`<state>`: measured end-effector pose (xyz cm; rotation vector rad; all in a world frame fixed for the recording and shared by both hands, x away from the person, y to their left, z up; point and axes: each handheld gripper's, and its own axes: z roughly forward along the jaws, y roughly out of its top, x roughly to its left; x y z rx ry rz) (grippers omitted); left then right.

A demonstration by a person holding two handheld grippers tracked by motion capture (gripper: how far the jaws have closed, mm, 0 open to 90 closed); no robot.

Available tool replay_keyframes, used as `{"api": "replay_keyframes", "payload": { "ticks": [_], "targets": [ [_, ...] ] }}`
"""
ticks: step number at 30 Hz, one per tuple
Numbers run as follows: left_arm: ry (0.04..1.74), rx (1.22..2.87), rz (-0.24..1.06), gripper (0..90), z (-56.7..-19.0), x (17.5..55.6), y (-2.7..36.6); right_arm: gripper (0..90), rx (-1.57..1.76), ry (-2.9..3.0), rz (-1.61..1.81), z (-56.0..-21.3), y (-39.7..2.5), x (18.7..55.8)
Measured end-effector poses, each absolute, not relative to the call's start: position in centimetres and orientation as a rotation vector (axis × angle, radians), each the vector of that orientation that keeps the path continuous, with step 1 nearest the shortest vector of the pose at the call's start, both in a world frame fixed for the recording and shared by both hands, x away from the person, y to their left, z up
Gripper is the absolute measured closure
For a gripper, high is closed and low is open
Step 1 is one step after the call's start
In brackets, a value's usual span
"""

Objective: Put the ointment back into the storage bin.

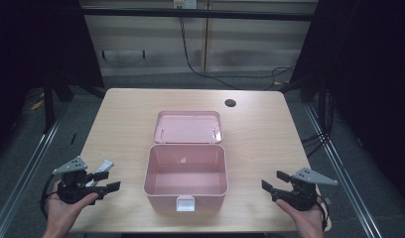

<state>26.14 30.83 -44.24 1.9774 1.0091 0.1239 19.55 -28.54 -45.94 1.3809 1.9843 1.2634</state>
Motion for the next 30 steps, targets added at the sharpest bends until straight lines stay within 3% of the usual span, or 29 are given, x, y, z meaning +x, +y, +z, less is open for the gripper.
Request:
{"api": "replay_keyframes", "payload": {
  "ticks": [6, 8, 14, 27, 30],
  "targets": [
    [1.024, 1.966, 0.109, 33.7, -44.0, 26.3, 31.1, 31.2, 1.355, 2.047, 1.304, -45.7, -27.7, 19.5],
    [1.048, 1.959, 0.094, 45.2, -43.8, 26.4, 31.3, 31.1, 1.351, 2.061, 1.282, -45.6, -27.5, 19.5],
    [1.037, 1.994, 0.134, 38.9, -42.8, 26.4, 31.8, 28.7, 1.397, 2.08, 1.277, -45.5, -27.6, 19.6],
    [1.03, 2.208, 0.113, 38.9, -41.4, 28.9, 32.6, 27.1, 1.391, 2.149, 1.259, -45.7, -27.1, 19.8],
    [1.022, 2.289, 0.106, 44.0, -41.2, 29.5, 32.3, 27.0, 1.387, 2.158, 1.263, -45.7, -27.0, 19.9]
  ]
}}
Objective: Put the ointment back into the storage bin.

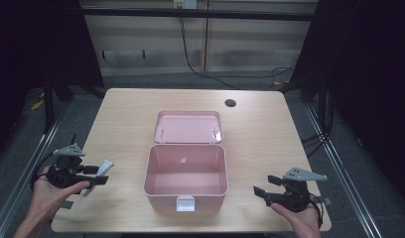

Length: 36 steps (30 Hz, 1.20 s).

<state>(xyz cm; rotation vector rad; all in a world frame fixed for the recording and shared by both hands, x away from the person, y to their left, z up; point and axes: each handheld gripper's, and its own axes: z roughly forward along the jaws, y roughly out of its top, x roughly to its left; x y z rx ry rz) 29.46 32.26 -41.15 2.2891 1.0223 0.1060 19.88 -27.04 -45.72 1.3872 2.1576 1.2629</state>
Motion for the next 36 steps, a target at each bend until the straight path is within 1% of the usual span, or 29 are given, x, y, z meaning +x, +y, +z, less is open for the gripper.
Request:
{"api": "replay_keyframes", "payload": {
  "ticks": [2, 4, 10, 14, 15, 17, 23, 28, 32, 35, 36],
  "targets": [
    [1.021, 2.326, 0.094, 45.2, -41.1, 29.8, 32.2, 27.0, 1.39, 2.158, 1.26, -45.7, -27.1, 19.9],
    [1.042, 2.334, 0.084, 45.3, -41.0, 30.7, 32.4, 27.0, 1.394, 2.159, 1.26, -45.8, -27.1, 19.9],
    [1.081, 2.371, 0.058, 49.3, -41.2, 31.9, 33.0, 27.0, 1.402, 2.166, 1.248, -45.9, -27.0, 20.0],
    [1.081, 2.376, 0.007, 50.8, -41.4, 32.8, 33.8, 27.0, 1.405, 2.177, 1.246, -46.0, -27.0, 20.1],
    [1.086, 2.377, -0.011, 53.2, -41.6, 33.1, 34.0, 27.0, 1.405, 2.178, 1.244, -46.0, -26.9, 20.2],
    [1.088, 2.421, -0.045, 53.0, -42.2, 33.9, 34.1, 27.0, 1.403, 2.183, 1.245, -46.0, -26.9, 20.2],
    [1.123, 2.434, -0.063, 52.9, -43.0, 34.8, 33.9, 26.6, 1.409, 2.187, 1.244, -46.1, -26.9, 20.2],
    [1.142, 2.476, -0.067, 52.1, -43.6, 35.4, 33.8, 25.7, 1.409, 2.203, 1.235, -46.2, -26.8, 20.3],
    [1.16, 2.503, -0.067, 55.6, -44.2, 35.7, 33.9, 25.1, 1.402, 2.223, 1.218, -46.3, -26.7, 20.3],
    [1.197, 2.483, -0.084, 59.4, -44.6, 35.9, 34.1, 25.0, 1.408, 2.218, 1.228, -46.2, -26.8, 20.3],
    [1.209, 2.488, -0.069, 59.4, -44.8, 36.0, 34.2, 25.0, 1.409, 2.217, 1.224, -46.2, -26.8, 20.3]
  ]
}}
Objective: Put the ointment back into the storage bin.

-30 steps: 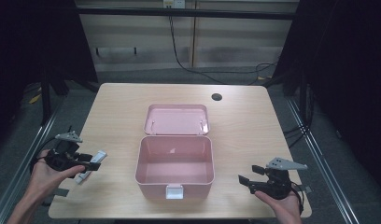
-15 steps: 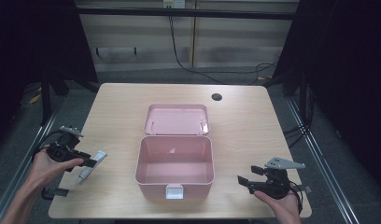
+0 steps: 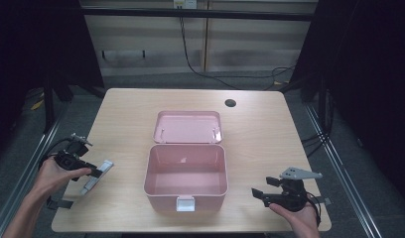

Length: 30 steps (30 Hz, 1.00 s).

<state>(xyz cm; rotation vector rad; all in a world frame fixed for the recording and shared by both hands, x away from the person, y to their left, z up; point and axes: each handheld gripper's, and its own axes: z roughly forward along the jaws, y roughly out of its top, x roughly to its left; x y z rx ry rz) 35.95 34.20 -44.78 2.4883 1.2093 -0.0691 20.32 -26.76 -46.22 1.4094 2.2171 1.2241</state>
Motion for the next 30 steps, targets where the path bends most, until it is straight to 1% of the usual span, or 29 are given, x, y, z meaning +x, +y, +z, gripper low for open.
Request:
{"api": "replay_keyframes", "payload": {
  "ticks": [7, 11, 12, 18, 19, 21, 22, 26, 30],
  "targets": [
    [1.235, 2.504, -0.092, 62.7, -45.7, 36.2, 34.2, 24.9, 1.412, 2.219, 1.22, -46.2, -26.8, 20.3],
    [1.237, 2.561, -0.058, 62.8, -46.0, 36.2, 33.5, 24.8, 1.41, 2.222, 1.222, -46.3, -26.8, 20.4],
    [1.243, 2.579, -0.04, 63.6, -46.2, 36.2, 33.3, 24.7, 1.412, 2.224, 1.221, -46.3, -26.8, 20.4],
    [1.233, 2.641, -0.032, 68.1, -46.5, 36.3, 32.3, 24.6, 1.412, 2.226, 1.219, -46.3, -26.8, 20.4],
    [1.22, 2.687, -0.012, 68.3, -46.5, 36.3, 31.8, 24.6, 1.411, 2.227, 1.22, -46.3, -26.8, 20.4],
    [1.202, 2.708, 0.001, 68.3, -46.5, 36.3, 31.5, 24.7, 1.413, 2.228, 1.219, -46.3, -26.8, 20.4],
    [1.182, 2.761, 0.029, 68.4, -46.4, 36.3, 30.9, 24.7, 1.411, 2.23, 1.222, -46.2, -26.8, 20.3],
    [1.172, 2.788, 0.048, 68.1, -46.5, 36.3, 30.3, 24.7, 1.404, 2.232, 1.223, -46.3, -26.7, 20.4],
    [1.173, 2.787, 0.031, 68.6, -46.5, 36.5, 30.3, 24.7, 1.408, 2.232, 1.22, -46.2, -26.8, 20.3]
  ]
}}
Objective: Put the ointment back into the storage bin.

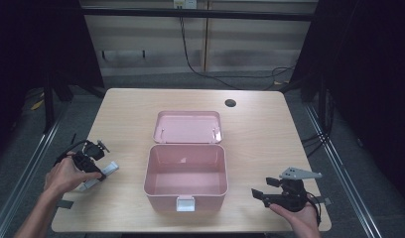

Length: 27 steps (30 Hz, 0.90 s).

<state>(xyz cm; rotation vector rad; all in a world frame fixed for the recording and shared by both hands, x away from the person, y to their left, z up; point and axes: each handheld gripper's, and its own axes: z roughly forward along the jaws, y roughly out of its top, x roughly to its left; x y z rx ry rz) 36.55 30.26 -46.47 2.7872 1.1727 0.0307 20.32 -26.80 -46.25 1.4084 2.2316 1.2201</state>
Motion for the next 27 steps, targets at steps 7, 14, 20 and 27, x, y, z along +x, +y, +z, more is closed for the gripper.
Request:
{"api": "replay_keyframes", "payload": {
  "ticks": [7, 14, 20, 27],
  "targets": [
    [1.194, 2.731, -0.032, 69.8, -46.5, 36.6, 30.9, 24.6, 1.407, 2.234, 1.218, -46.3, -26.8, 20.4],
    [1.167, 2.687, -0.068, 69.8, -45.8, 36.2, 31.0, 24.6, 1.418, 2.232, 1.216, -46.3, -26.8, 20.4],
    [1.143, 2.665, -0.086, 69.8, -45.1, 35.8, 31.0, 24.4, 1.418, 2.238, 1.217, -46.3, -26.8, 20.4],
    [1.108, 2.617, -0.129, 70.0, -43.8, 35.4, 31.3, 24.3, 1.424, 2.234, 1.215, -46.3, -26.9, 20.4]
  ]
}}
